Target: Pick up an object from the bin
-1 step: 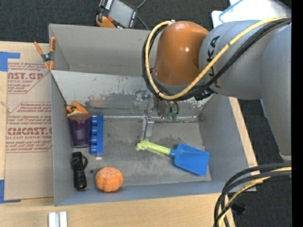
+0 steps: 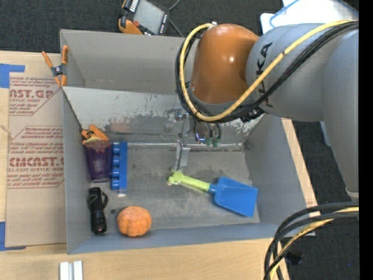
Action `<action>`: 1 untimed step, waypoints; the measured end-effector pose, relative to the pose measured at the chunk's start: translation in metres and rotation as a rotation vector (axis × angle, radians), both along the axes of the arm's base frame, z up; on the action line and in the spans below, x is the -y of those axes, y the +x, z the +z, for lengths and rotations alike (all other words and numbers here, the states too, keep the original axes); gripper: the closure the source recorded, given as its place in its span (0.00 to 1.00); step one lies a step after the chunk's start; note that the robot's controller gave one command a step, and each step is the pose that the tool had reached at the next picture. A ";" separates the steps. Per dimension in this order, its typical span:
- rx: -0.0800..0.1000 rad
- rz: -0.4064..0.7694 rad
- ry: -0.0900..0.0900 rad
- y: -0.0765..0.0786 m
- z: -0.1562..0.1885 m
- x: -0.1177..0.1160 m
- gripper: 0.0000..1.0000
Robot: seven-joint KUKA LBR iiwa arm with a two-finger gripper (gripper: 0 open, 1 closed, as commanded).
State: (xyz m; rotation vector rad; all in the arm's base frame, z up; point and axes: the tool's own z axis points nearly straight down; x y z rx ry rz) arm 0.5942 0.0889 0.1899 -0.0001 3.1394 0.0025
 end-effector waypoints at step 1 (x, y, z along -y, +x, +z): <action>-0.004 0.192 0.000 -0.029 -0.121 0.088 0.00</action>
Offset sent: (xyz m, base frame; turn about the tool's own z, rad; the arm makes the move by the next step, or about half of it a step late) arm -0.0286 -0.0928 -0.0396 -0.0312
